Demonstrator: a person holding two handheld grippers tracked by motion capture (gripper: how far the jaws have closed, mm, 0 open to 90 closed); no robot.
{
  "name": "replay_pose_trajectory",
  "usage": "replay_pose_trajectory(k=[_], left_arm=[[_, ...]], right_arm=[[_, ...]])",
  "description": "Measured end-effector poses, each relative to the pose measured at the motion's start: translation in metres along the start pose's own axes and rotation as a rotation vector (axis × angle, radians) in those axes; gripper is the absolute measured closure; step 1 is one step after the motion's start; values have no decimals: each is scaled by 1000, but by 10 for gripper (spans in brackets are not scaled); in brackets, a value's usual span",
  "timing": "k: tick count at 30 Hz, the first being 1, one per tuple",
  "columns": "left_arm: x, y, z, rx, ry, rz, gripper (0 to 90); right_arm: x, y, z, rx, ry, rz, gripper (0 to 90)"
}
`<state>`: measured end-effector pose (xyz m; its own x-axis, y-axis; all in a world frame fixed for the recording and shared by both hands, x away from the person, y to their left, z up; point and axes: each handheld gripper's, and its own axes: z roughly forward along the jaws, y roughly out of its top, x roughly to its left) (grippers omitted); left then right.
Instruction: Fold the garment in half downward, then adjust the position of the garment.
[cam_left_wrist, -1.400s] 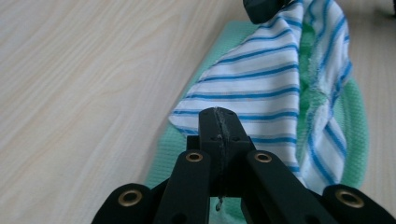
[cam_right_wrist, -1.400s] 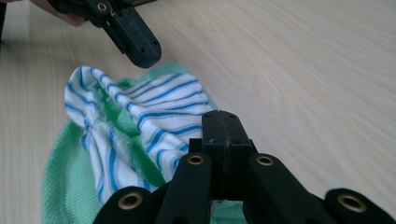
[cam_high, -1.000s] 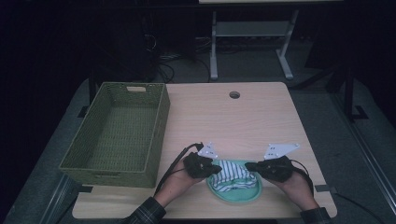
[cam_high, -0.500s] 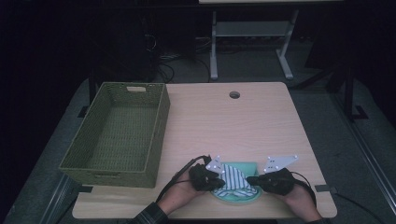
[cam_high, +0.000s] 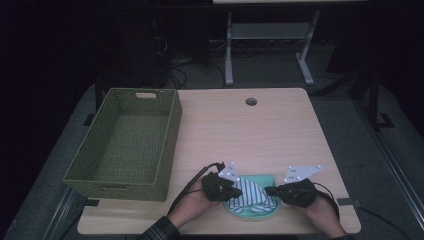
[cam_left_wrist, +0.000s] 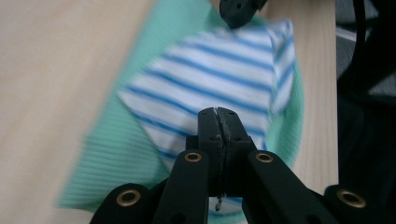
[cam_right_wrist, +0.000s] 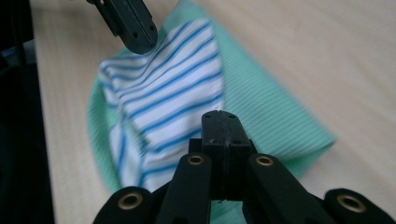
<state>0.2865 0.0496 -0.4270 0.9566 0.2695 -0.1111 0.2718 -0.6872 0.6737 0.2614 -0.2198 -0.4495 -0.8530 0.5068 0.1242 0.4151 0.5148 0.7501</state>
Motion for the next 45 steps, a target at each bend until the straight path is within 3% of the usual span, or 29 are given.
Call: replay_pose_trajectory(k=[6,8,9,12,16,17,19,22,27,32,37,39,45], left_arm=[[23,10,-10,-39,65,-39,887],[30,8,-8,-38,88,-64,887],[33,6,-7,-23,94,-52,887],[34,2,0,-8,91,-72,886],[35,1,5,15,110,-54,887],[35,0,7,11,112,-68,887],[34,-2,11,43,110,-53,890],[33,-6,19,96,124,-22,894],[33,-7,20,92,128,-19,893],[27,-3,5,21,103,-44,887],[9,1,-4,-15,58,-21,892],[1,1,-3,-39,32,-40,894],[-20,0,9,-19,-25,-20,895]], right_arm=[[-17,15,4,-36,-24,0,900],[-21,17,8,-38,-28,7,900],[-23,17,10,-30,-32,11,900],[-26,17,17,0,-35,23,900],[-28,13,24,38,-38,20,900],[-28,12,26,50,-40,20,900],[-28,10,30,70,-44,13,900],[-28,9,32,77,-36,12,900],[-26,8,33,77,-44,14,900],[-26,13,27,41,-53,13,900],[-29,23,24,6,-49,9,900],[-30,28,26,2,-49,1,900],[-31,38,35,1,-35,-16,900]])
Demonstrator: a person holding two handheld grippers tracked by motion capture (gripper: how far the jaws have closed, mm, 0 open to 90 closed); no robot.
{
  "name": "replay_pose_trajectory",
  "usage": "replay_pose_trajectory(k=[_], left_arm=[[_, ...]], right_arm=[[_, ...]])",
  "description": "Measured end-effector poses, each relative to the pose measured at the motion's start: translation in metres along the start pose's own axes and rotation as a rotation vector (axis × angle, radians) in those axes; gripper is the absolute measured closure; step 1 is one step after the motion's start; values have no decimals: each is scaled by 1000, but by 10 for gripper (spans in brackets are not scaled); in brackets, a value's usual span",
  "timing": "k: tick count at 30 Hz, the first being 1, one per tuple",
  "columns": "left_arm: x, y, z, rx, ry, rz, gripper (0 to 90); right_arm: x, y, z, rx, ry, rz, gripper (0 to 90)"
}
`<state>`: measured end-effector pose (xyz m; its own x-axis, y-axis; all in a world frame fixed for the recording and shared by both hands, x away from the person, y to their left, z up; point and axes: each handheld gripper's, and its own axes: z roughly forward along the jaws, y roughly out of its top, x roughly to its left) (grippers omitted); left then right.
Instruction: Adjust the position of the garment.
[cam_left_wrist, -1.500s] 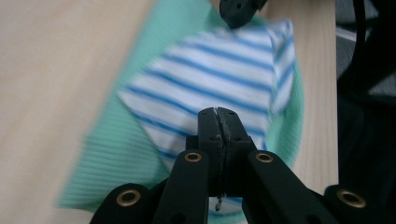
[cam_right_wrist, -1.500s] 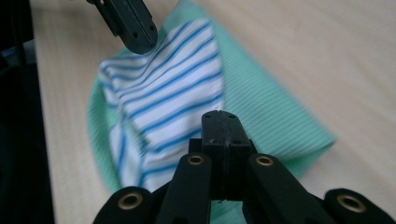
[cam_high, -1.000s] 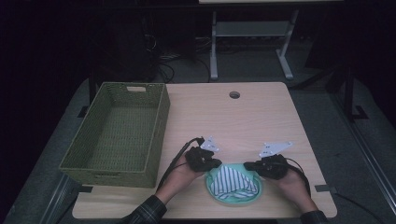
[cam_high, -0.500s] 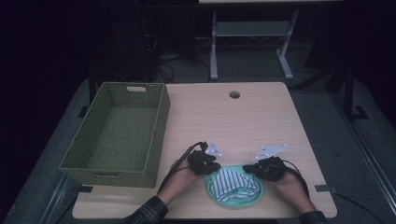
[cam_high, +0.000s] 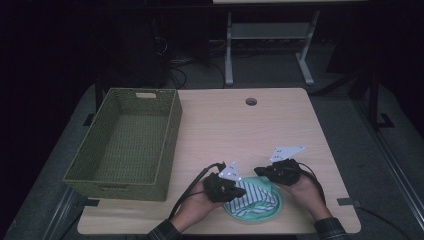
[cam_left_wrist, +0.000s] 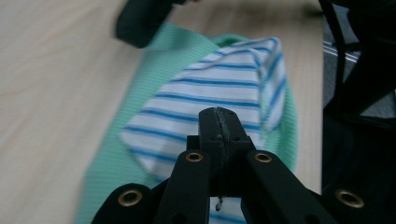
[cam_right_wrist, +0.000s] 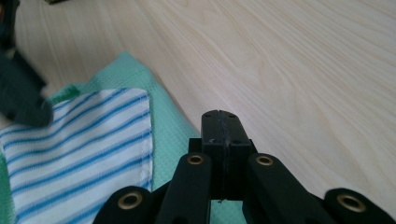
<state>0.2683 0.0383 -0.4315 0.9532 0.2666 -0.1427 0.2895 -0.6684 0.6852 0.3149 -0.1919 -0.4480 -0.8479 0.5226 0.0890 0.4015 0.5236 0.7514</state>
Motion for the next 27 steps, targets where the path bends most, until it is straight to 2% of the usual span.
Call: replay_pose_trajectory(k=[4,6,7,12,13,15,17,18,19,23,27], left_arm=[[2,-4,18,63,-9,15,895],[3,-6,24,82,1,12,895],[4,-6,24,101,10,29,895],[12,-5,24,106,55,32,896],[16,-5,22,121,69,51,896],[22,-4,22,113,90,30,896],[29,-4,20,124,109,38,896],[32,-3,20,118,122,23,896],[36,-2,19,126,138,33,896],[53,-1,16,135,186,11,896],[68,1,15,126,210,-16,896]], right_arm=[[1,3,5,8,13,-6,900],[1,5,8,12,15,-15,900],[2,5,8,13,15,-18,900],[0,5,9,22,8,-19,900],[-1,5,9,22,6,-19,899],[-3,4,8,21,-3,-23,900],[-4,4,7,21,-6,-19,900],[-4,4,6,17,-4,-6,900],[-6,4,6,16,-10,-9,900],[-11,4,7,18,-28,6,900],[-17,4,10,19,-41,26,900]])
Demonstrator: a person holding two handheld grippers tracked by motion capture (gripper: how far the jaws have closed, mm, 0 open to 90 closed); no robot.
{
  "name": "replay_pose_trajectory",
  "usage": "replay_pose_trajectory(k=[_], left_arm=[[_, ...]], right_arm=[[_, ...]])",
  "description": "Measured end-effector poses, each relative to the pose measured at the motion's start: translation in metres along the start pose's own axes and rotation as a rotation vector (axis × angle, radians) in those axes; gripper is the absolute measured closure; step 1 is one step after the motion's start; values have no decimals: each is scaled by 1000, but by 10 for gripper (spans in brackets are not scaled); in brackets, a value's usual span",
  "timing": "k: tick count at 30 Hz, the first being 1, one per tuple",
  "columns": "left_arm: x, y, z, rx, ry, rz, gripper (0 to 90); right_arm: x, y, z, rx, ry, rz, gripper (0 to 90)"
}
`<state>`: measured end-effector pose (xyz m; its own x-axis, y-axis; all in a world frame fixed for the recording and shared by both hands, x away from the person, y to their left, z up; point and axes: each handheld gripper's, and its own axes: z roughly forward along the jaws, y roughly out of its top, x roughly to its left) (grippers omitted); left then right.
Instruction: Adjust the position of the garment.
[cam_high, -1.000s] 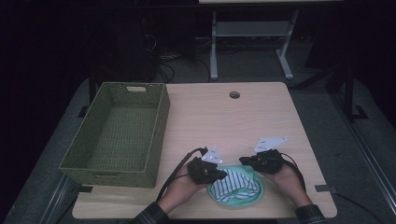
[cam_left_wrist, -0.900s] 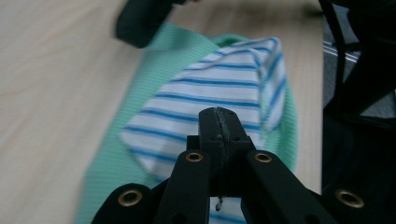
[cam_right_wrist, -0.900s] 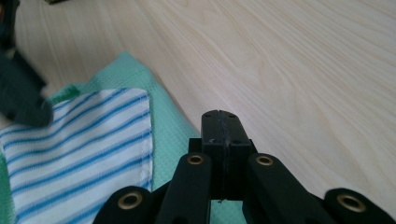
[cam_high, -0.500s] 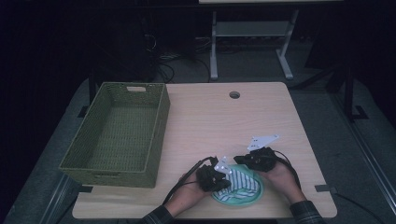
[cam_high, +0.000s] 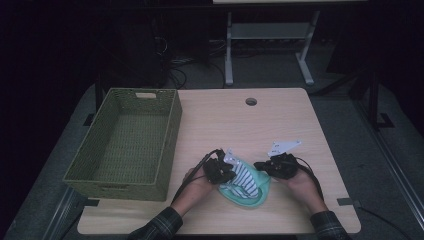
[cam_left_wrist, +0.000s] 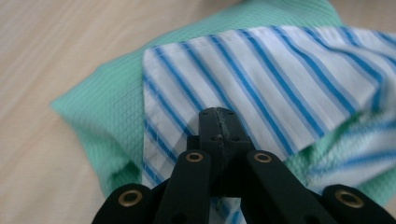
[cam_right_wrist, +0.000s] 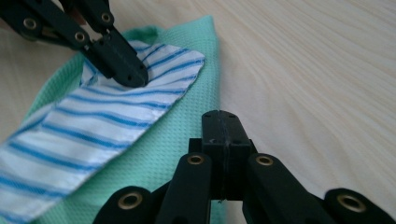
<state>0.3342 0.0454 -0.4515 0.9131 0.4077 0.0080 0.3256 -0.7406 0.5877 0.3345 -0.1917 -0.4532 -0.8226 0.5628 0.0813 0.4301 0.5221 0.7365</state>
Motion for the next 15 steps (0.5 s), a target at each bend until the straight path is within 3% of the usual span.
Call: replay_pose_trajectory(k=[3,7,11,15], left_arm=[[5,0,-4,-16,-9,-16,896],[-1,-4,-23,-76,-47,-48,895],[-17,-14,-36,-93,-91,-45,896],[-34,-25,-40,-73,-115,-25,895]], right_arm=[[-5,2,3,-6,-12,9,900],[-12,6,8,-11,-22,22,900],[-15,5,15,7,-17,36,900],[-14,4,20,29,-10,32,900]])
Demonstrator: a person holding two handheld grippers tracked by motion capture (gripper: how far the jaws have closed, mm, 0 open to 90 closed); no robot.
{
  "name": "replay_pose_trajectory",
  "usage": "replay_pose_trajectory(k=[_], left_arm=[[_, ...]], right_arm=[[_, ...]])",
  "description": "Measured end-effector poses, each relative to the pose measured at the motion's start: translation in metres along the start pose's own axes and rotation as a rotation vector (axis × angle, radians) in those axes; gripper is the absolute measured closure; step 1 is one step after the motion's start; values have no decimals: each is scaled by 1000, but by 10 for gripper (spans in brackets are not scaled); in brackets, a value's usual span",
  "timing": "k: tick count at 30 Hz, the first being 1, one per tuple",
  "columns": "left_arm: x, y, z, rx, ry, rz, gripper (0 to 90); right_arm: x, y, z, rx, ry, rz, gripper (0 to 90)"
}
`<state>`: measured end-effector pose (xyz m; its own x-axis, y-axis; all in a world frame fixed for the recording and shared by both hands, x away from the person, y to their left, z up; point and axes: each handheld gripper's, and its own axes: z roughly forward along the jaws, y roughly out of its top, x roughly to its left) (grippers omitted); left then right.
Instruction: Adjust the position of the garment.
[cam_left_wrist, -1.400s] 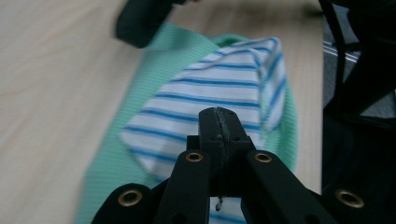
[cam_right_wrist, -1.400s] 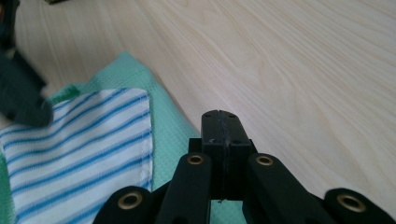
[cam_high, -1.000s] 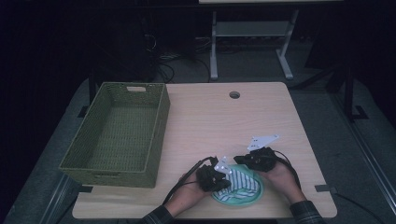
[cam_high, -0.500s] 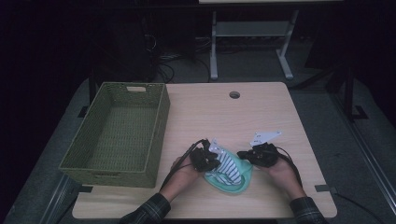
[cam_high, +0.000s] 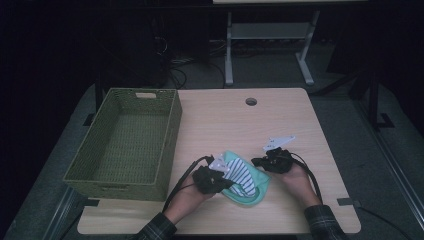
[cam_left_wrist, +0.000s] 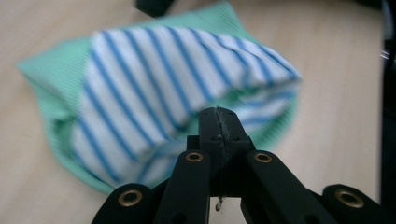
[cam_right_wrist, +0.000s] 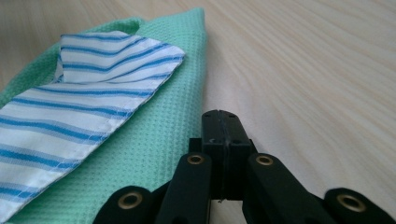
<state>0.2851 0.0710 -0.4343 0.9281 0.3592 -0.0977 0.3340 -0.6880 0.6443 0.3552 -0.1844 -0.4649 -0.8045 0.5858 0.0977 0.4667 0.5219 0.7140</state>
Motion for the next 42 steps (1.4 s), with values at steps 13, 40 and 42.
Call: replay_pose_trajectory(k=[13,40,42], left_arm=[[15,-13,13,94,50,-8,895],[46,21,-5,113,6,84,468],[49,22,-2,140,6,89,437]], right_arm=[[10,-10,-4,29,32,-21,900],[8,-53,-39,4,-99,93,206],[4,-57,-40,0,-117,100,177]])
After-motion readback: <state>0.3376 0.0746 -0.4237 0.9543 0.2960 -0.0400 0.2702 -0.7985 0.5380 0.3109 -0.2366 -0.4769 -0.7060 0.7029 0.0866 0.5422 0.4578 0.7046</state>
